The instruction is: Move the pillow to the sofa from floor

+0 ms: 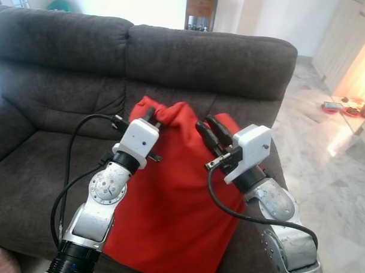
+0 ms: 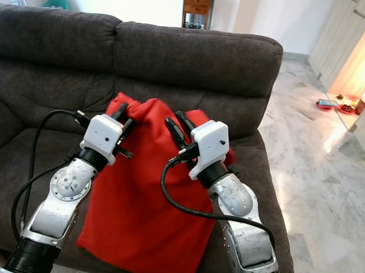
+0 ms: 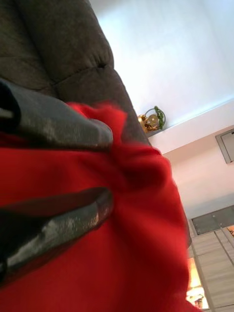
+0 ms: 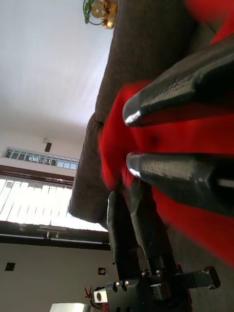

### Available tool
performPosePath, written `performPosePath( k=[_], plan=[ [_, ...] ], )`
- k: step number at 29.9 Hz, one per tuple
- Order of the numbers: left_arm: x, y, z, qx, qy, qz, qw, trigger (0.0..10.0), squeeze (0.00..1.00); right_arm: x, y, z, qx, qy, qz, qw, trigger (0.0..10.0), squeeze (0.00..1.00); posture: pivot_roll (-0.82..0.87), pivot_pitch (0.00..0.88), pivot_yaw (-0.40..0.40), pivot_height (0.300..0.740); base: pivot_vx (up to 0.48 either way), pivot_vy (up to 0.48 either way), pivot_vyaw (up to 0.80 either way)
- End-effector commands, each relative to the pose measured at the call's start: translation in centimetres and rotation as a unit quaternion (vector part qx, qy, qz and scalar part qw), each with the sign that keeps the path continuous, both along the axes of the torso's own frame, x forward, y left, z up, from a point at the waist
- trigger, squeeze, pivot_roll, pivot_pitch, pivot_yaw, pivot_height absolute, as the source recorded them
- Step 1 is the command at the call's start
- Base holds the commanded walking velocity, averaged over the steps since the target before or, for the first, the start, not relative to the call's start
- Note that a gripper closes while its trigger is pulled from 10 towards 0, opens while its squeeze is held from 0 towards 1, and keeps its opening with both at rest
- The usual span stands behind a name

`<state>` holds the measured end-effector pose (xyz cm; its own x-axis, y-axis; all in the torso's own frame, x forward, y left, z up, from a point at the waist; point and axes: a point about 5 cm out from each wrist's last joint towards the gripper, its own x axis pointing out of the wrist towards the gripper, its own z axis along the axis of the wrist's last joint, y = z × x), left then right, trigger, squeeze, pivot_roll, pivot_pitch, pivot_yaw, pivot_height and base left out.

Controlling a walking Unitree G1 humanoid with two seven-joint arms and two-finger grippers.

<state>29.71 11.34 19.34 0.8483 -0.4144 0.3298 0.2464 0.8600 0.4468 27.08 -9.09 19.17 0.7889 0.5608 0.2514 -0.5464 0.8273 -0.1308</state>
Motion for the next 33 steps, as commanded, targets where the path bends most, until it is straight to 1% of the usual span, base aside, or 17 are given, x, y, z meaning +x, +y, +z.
performPosePath(
  k=[1, 6, 7, 10, 12, 13, 14, 17, 18, 20, 21, 22, 23, 26, 31, 32, 33],
  plan=[
    [-0.1, -0.2, 0.0, 0.008, -0.003, -0.007, 1.0, 10.0, 1.0, -0.1, 0.1, 0.5, 0.001, -0.011, 0.003, 1.0, 10.0, 1.0, 0.07, 0.01, -0.048, 0.74, 0.0, 0.0, 0.0],
    [-0.1, -0.4, 0.0, 0.011, -0.003, -0.013, 1.0, 10.0, 1.0, 0.0, 0.1, 0.6, -0.003, -0.017, -0.001, 1.0, 10.0, 1.0, 0.08, 0.012, -0.049, 0.74, 0.0, 0.0, 0.0],
    [-0.1, -0.4, 0.0, 0.011, -0.004, -0.012, 1.0, 10.0, 1.0, 0.1, -0.1, 0.6, -0.006, -0.019, -0.013, 1.0, 10.0, 0.0, 0.08, 0.014, -0.049, 0.74, 0.0, 0.0, 0.0],
    [-0.1, -0.4, 0.0, 0.011, -0.004, -0.012, 1.0, 10.0, 1.0, 0.2, -0.3, 0.6, -0.007, -0.02, -0.024, 0.999, 10.0, 0.0, 0.08, 0.015, -0.049, 0.74, 0.0, 0.0, 0.0],
    [-0.1, -0.2, -0.5, 0.013, 0.004, -0.005, 1.0, 10.0, 1.0, 1.0, -1.8, 0.0, -0.011, -0.01, -0.085, 0.996, 10.0, 0.0, 0.08, 0.015, -0.049, 0.74, 0.0, 0.0, 0.0],
    [-0.1, 0.0, -0.9, 0.014, 0.01, -0.001, 1.0, 10.0, 0.0, 1.2, -2.4, -0.3, -0.007, -0.005, -0.104, 0.994, 10.0, 0.0, 0.08, 0.015, -0.049, 0.74, 0.0, 0.0, 0.0],
    [0.0, 0.6, -2.0, 0.004, 0.033, 0.012, 0.999, 10.0, 0.0, 1.6, -4.1, -0.9, 0.011, 0.009, -0.151, 0.988, 10.0, 0.0, 0.08, 0.016, -0.048, 0.74, 0.0, 0.0, 0.0],
    [0.0, 1.6, -3.6, -0.014, 0.068, 0.035, 0.997, 10.0, 0.0, 2.0, -6.4, -1.9, 0.039, 0.033, -0.209, 0.977, 10.0, 0.0, 0.08, 0.018, -0.048, 0.74, 0.0, 0.0, 0.0],
    [-0.2, 2.6, -5.1, -0.028, 0.098, 0.058, 0.993, 10.0, 0.0, 2.1, -8.4, -3.1, 0.06, 0.059, -0.26, 0.962, 10.0, 0.0, 0.07, 0.018, -0.048, 0.74, 0.0, 0.0, 0.0],
    [-0.3, 3.5, -6.2, -0.044, 0.123, 0.078, 0.988, 10.0, 0.0, 1.9, -10.0, -4.4, 0.074, 0.082, -0.295, 0.949, 10.0, 0.0, 0.07, 0.021, -0.047, 0.74, 0.0, 0.0, 0.0],
    [-0.5, 4.2, -7.2, -0.054, 0.142, 0.096, 0.984, 10.0, 0.0, 1.7, -11.2, -6.1, 0.078, 0.114, -0.321, 0.937, 10.0, 0.0, 0.07, 0.021, -0.047, 0.74, 0.0, 0.0, 0.0],
    [-0.5, 4.2, -7.2, -0.054, 0.142, 0.096, 0.984, 10.0, 0.0, 1.7, -11.2, -6.1, 0.078, 0.114, -0.321, 0.937, 10.0, 0.0, 0.07, 0.021, -0.047, 0.74, 0.0, 0.0, 0.0],
    [-0.7, 5.1, -8.4, -0.061, 0.163, 0.116, 0.978, 10.0, 0.0, 1.1, -12.2, -7.9, 0.081, 0.143, -0.343, 0.925, 10.0, 0.0, 0.08, 0.026, -0.044, 0.74, 0.0, 0.0, 0.0],
    [-1.2, 6.3, -9.9, -0.075, 0.19, 0.142, 0.969, 10.0, 0.0, 0.3, -12.8, -10.4, 0.084, 0.184, -0.357, 0.912, 10.0, 0.0, 0.07, 0.029, -0.042, 0.74, 0.0, 0.0, 0.0],
    [-2.0, 6.9, -12.0, -0.061, 0.221, 0.152, 0.961, 10.0, 0.0, -1.0, -12.6, -14.4, 0.032, 0.238, -0.36, 0.901, 10.0, 0.0, 0.07, 0.033, -0.036, 0.74, 0.0, 0.0, 0.0],
    [-2.5, 7.2, -12.9, -0.061, 0.235, 0.157, 0.957, 10.0, 0.0, -1.8, -13.2, -16.5, 0.012, 0.267, -0.382, 0.885, 10.0, 0.0, 0.07, 0.033, -0.035, 0.74, 0.0, 0.0, 0.0],
    [-2.6, 7.3, -13.2, -0.059, 0.239, 0.159, 0.956, 10.0, 0.0, -2.1, -13.6, -17.3, 0.009, 0.28, -0.395, 0.875, 10.0, 0.0, 0.07, 0.034, -0.034, 0.74, 0.0, 0.0, 0.0]
  ],
)
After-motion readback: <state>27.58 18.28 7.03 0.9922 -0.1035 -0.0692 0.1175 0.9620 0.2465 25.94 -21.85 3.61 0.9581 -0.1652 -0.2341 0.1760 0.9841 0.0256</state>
